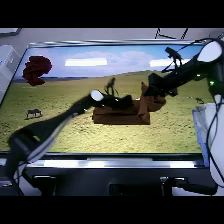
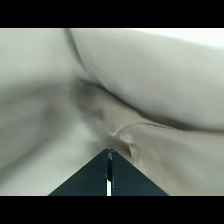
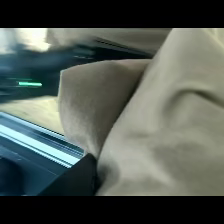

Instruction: Fold the clothes and pants, and hang the long-sleeved shirts on hangers.

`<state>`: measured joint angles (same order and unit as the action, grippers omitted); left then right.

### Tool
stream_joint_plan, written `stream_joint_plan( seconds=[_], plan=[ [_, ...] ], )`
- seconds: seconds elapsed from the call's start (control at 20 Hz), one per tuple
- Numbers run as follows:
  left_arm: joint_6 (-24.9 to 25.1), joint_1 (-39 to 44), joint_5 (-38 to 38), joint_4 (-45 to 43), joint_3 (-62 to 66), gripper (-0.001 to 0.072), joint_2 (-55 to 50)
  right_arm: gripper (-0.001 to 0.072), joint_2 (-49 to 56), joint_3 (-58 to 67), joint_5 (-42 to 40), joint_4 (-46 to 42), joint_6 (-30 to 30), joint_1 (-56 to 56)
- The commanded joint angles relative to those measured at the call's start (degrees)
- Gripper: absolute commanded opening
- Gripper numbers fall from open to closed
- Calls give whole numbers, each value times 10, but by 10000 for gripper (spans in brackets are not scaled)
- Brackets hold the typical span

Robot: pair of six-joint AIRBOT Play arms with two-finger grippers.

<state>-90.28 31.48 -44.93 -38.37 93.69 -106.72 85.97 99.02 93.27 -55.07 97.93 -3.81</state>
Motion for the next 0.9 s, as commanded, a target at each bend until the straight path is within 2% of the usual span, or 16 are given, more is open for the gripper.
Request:
stream_joint_plan(
  seconds=[0.0, 0.2, 0.35, 0.4, 0.45, 0.5, 0.65, 0.8, 0.85],
  plan=[
    [-13, -140, -125, -242, 0, 19, 123, 43, 75, 1, -67, 82, -13, -23],
    [-12, -281, -155, -251, 0, 19, 262, 45, 166, 1, -114, 97, -11, -101],
    [-12, -321, -156, -251, 0, 20, 337, 51, 231, 1, -169, 97, 16, -155],
    [-12, -322, -156, -251, 0, 20, 356, 183, 249, 1, -191, 104, 36, -167],
    [-12, -322, -158, -251, 0, 20, 370, 500, 262, 1, -212, 124, 43, -175],
    [-12, -320, -160, -251, 0, 20, 381, 692, 267, 1, -232, 154, 34, -175],
    [-10, -319, -175, -252, 0, 21, 395, 691, 244, 29, -242, 162, 23, -124],
    [3, -319, -178, -252, 0, 21, 395, 686, 194, 46, -197, 112, 23, -12],
    [3, -319, -179, -252, 0, 21, 395, 684, 180, 46, -156, 73, 23, 33]
  ],
)
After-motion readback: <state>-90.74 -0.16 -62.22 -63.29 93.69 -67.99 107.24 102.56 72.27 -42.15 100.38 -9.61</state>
